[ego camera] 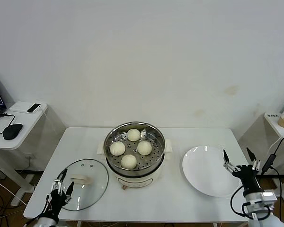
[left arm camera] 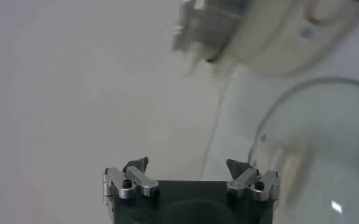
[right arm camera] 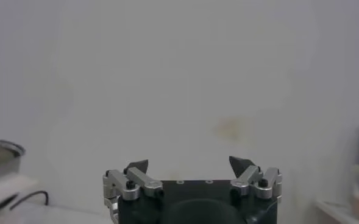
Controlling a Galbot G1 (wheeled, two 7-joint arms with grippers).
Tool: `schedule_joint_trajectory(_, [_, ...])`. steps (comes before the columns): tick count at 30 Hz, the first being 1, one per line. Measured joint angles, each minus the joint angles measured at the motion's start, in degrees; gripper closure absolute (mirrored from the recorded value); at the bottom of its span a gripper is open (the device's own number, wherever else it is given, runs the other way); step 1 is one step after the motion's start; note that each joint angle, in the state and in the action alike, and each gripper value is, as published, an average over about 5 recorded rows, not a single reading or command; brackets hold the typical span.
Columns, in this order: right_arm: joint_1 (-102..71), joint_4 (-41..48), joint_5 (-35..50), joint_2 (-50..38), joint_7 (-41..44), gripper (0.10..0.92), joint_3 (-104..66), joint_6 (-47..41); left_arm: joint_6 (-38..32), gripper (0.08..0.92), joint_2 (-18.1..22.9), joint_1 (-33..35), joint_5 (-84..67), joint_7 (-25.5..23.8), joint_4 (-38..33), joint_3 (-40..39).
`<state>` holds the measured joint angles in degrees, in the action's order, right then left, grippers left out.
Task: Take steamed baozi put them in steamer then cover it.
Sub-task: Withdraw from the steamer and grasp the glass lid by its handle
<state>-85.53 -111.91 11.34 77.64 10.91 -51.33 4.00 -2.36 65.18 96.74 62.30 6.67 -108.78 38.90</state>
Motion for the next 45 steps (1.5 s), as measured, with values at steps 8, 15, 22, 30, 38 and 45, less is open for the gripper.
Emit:
schedule_joint_trajectory(8, [-2.31, -0.05, -0.95, 1.89, -0.05, 0.203, -1.13, 0.8, -1.02, 0.177, -2.25, -2.29, 9.19, 0.79, 5.16, -2.28])
schedule_joint_trajectory(15, [-3.46, -0.06, -1.73, 3.09, 0.0, 0.203, -1.6, 1.36, -1.43, 0.177, -3.52, -5.27, 12.81, 0.97, 8.87, -3.94])
schedule_joint_trajectory(22, [-4.28, 0.26, -2.58, 3.92, 0.14, 0.203, -1.76, 1.81, -1.64, 0.177, -4.56, -8.31, 14.63, 1.04, 11.28, -5.28])
schedule_joint_trajectory(30, [-4.94, 0.39, -3.27, 4.4, 0.36, 0.203, -1.73, 2.08, -1.75, 0.177, -5.41, -11.1, 15.38, 0.78, 13.43, -6.4])
schedule_joint_trajectory(38, [-5.36, 0.52, -3.94, 4.76, 0.51, 0.203, -1.47, 2.25, -1.74, 0.177, -5.11, -14.13, 14.8, 0.5, 15.78, -7.48])
schedule_joint_trajectory(45, [-5.59, 0.59, -4.33, 4.96, 0.71, 0.203, -0.87, 2.26, -1.77, 0.177, -4.62, -16.1, 13.78, 0.85, 17.11, -7.8])
